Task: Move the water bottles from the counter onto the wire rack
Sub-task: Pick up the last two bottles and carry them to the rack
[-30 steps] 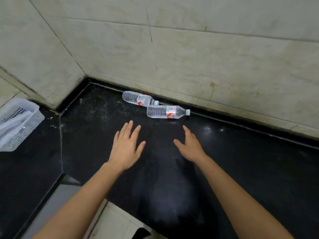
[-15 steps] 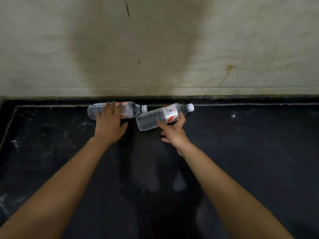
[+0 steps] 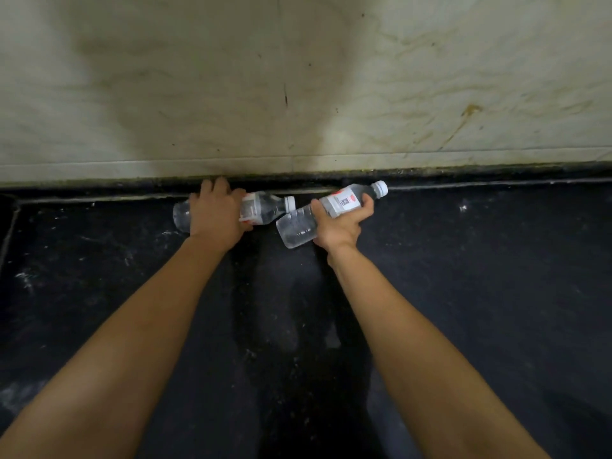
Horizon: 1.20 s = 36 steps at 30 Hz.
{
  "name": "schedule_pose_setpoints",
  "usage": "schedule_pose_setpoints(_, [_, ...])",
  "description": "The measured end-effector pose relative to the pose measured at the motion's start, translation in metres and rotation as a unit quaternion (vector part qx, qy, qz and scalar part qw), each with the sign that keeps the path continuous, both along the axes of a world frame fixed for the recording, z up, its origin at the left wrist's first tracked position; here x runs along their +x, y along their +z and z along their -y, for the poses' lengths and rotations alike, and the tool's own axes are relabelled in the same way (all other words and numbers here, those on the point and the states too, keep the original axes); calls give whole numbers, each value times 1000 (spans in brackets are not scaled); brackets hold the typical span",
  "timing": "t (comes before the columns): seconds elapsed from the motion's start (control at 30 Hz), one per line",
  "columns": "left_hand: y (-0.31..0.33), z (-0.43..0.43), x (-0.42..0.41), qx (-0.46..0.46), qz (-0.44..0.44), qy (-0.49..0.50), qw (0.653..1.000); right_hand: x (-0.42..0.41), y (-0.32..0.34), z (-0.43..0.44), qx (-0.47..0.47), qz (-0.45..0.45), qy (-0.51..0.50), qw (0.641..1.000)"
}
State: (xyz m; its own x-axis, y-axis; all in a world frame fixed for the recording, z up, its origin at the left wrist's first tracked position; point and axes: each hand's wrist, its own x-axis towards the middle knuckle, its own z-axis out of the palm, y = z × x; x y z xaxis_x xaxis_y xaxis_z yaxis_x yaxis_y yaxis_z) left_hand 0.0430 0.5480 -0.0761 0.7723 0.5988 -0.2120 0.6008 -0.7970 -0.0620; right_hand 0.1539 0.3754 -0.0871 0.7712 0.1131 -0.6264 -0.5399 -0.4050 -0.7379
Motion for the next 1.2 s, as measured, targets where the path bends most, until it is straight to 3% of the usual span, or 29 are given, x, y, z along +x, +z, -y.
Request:
schedule_pose_setpoints(0.13, [9,27,-7,-40,-2,61,997,2,5,35,2,-3,66,998])
schedule_pose_setpoints(0.23, [19,53,-14,-119,-7,109,987,0,11,73,-21,-23,123,992])
schedule_pose_setpoints(0.4, [21,109,-40,-227,26,175,958,-19,7,140,-16,-124,102,987])
schedule_pose_setpoints(0.57, [9,158,-64,-323,111,281,897,-50,6,191,-59,-120,123,983])
schedule_pose_setpoints(0.67, [2,182,-80,-349,158,337,860,-69,8,207,-152,-63,179,970])
schedule_pose_setpoints(0.8, [-6,205,-92,-395,185,381,815,-102,5,220,-302,110,282,904])
schedule_pose_setpoints(0.9, [-10,218,-100,-431,201,405,781,-119,-2,230,-277,163,309,895])
schedule_pose_setpoints(1.2, [-12,239,-103,-487,213,416,738,-104,-6,241,-221,133,349,901])
